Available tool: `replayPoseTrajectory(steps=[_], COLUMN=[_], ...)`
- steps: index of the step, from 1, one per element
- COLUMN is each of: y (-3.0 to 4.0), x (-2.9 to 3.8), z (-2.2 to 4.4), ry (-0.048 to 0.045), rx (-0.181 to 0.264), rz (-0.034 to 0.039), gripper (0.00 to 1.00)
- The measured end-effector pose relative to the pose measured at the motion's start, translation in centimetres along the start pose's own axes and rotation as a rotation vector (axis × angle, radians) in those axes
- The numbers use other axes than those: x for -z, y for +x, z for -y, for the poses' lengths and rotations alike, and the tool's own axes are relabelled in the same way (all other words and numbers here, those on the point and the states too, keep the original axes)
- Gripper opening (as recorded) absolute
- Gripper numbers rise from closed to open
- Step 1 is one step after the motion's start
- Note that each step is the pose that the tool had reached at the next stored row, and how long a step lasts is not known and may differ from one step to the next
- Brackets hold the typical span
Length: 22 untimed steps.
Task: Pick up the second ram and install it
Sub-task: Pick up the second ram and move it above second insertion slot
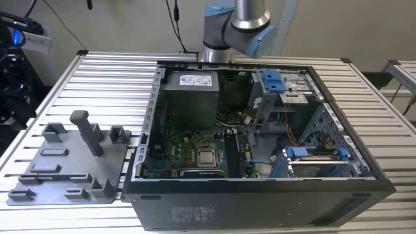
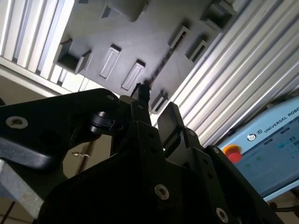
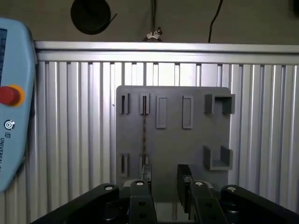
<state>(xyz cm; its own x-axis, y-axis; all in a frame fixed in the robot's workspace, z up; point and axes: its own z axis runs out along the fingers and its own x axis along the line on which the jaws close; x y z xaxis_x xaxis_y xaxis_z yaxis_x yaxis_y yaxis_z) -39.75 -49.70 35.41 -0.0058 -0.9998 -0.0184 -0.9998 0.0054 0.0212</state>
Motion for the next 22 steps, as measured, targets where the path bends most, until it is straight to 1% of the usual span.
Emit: replayPoseTrajectory(steps=[6,16,22], y=[0.04,0.15,0.19], x=[-1.02,-2.19,-2.85], z=[-0.03,-0.08,-0.2], ry=[0.0001,0.0,0.0], rx=[-0.001,-0.002,-0.002], rz=[-0.0002,-0.0009,-0.0025], gripper=[0.36,0.36,0.36])
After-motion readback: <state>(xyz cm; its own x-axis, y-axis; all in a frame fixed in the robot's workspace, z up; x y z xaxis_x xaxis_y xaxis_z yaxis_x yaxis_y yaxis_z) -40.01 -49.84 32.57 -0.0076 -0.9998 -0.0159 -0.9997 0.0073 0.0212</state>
